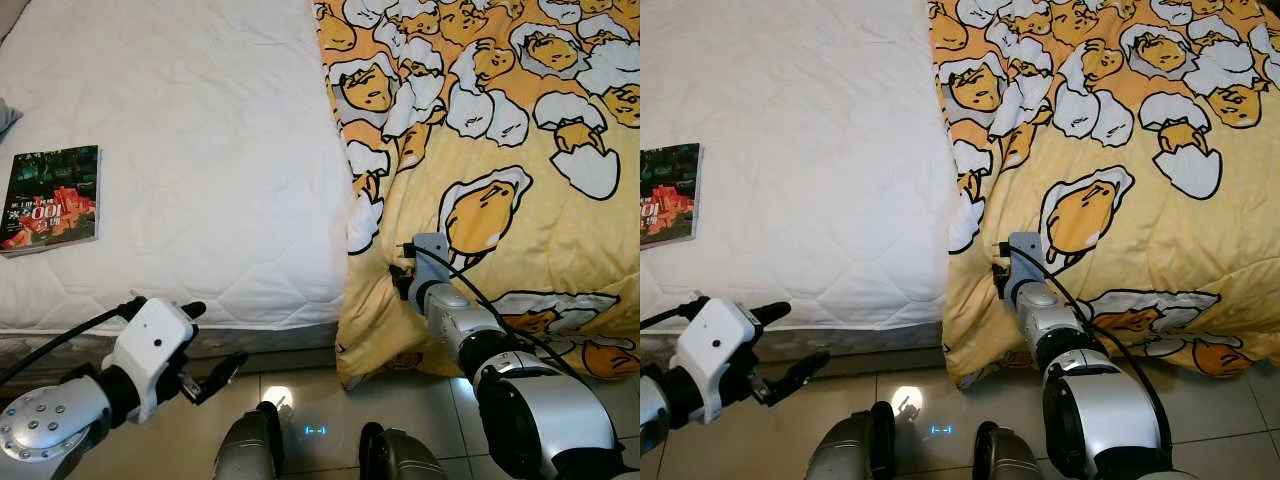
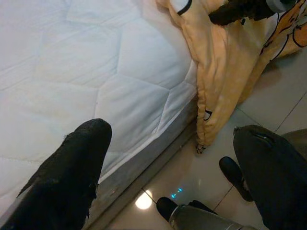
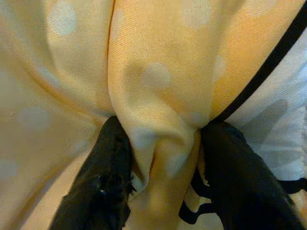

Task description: Clean up the room

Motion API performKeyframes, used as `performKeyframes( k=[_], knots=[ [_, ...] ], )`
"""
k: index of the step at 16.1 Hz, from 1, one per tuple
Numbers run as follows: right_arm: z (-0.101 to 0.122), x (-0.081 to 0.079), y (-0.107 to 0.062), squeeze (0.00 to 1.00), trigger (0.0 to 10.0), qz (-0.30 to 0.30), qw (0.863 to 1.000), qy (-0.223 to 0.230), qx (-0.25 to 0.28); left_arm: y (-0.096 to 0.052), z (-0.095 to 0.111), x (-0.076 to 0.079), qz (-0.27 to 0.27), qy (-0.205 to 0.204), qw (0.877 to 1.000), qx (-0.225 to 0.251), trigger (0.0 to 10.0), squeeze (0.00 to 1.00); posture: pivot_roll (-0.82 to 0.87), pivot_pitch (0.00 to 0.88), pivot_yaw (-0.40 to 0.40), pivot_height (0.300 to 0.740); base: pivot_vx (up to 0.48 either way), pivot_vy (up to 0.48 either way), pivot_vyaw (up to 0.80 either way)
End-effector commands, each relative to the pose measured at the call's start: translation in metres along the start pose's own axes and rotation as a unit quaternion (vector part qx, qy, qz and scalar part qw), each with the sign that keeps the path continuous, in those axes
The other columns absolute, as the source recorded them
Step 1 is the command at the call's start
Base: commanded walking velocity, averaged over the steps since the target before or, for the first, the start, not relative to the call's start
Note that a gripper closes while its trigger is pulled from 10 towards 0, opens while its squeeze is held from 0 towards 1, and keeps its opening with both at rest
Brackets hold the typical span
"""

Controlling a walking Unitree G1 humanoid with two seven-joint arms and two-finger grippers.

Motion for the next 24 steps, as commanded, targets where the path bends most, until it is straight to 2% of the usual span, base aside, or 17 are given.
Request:
performKeyframes(
  k=[1, 9, 12, 15, 17, 18, 20, 22, 23, 24],
  knots=[
    [-0.011, 0.006, -0.001, 0.0, 0.0, -0.007, 1.0, 0.004, -0.02, 0.001, -0.003, 0.004, -0.004, -0.005, 1.0, -0.007, 10.0, 0.0, 0.22, 0.272, -0.007, 0.74, 0.0, 0.0, 0.0],
    [-0.011, 0.01, -0.001, 0.0, 0.0, 0.004, 1.0, 0.008, -0.009, 0.003, -0.003, 0.002, 0.005, -0.004, 1.0, -0.006, 10.0, 0.0, 0.22, 0.264, -0.019, 0.74, 0.0, 0.0, 0.0],
    [-0.006, 0.015, -0.004, 0.0, 0.0, 0.032, 0.999, 0.012, 0.018, 0.002, -0.004, 0.0, 0.012, -0.002, 1.0, -0.006, 10.0, 0.0, 0.21, 0.246, -0.026, 0.74, 0.0, 0.0, 0.0],
    [-0.025, 0.02, -0.019, 0.0, 0.0, 0.07, 0.997, 0.008, 0.024, 0.005, -0.004, 0.0, 0.012, -0.001, 1.0, -0.003, 10.0, 0.0, 0.19, 0.221, -0.027, 0.74, 0.0, 0.0, 0.0],
    [-0.028, 0.021, -0.039, 0.0, 0.0, 0.078, 0.996, 0.007, 0.036, 0.007, -0.004, -0.002, 0.014, 0.002, 1.0, 0.0, 10.0, 0.0, 0.18, 0.201, -0.029, 0.74, 0.0, 0.0, 0.0],
    [-0.026, 0.02, -0.05, 0.0, 0.0, 0.078, 0.996, 0.023, 0.045, 0.008, -0.003, -0.004, 0.017, 0.005, 1.0, 0.003, 10.0, 0.0, 0.17, 0.195, -0.029, 0.74, 0.0, 0.0, 0.0],
    [-0.031, 0.016, -0.06, 0.0, 0.0, 0.083, 0.995, 0.03, 0.039, 0.011, -0.003, -0.007, 0.02, 0.006, 1.0, 0.005, 10.0, 0.0, 0.16, 0.175, -0.028, 0.74, 0.0, 0.0, 0.0],
    [-0.052, 0.02, -0.06, 0.0, 0.0, 0.064, 0.997, 0.037, 0.009, 0.014, -0.004, -0.006, 0.018, 0.008, 1.0, 0.007, 10.0, 0.0, 0.16, 0.162, -0.024, 0.74, 0.0, 0.0, 0.0],
    [-0.061, 0.023, -0.06, 0.0, 2.8, 0.047, 0.998, 0.029, -0.003, 0.016, -0.003, -0.005, 0.016, 0.009, 1.0, 0.008, 10.0, 0.0, 0.16, 0.155, -0.019, 0.74, 0.0, 0.0, 0.0],
    [-0.067, 0.024, -0.058, 0.0, 10.0, 0.038, 0.999, 0.024, -0.013, 0.018, -0.003, -0.004, 0.012, 0.01, 1.0, 0.009, 10.0, 0.0, 0.16, 0.153, -0.017, 0.74, 0.0, 0.0, 0.0]
  ],
)
Point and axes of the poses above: a point about 5 cm out from each wrist's last joint towards the gripper, its own y axis pointing out of the wrist towards the gripper, its own z axis along the axis of the wrist's last joint, x = y × z, the point moved 3 cm from there along y, pointing out of the wrist towards the gripper, and after that the axes turned 6 degrees about y, right-handed, at the moved point
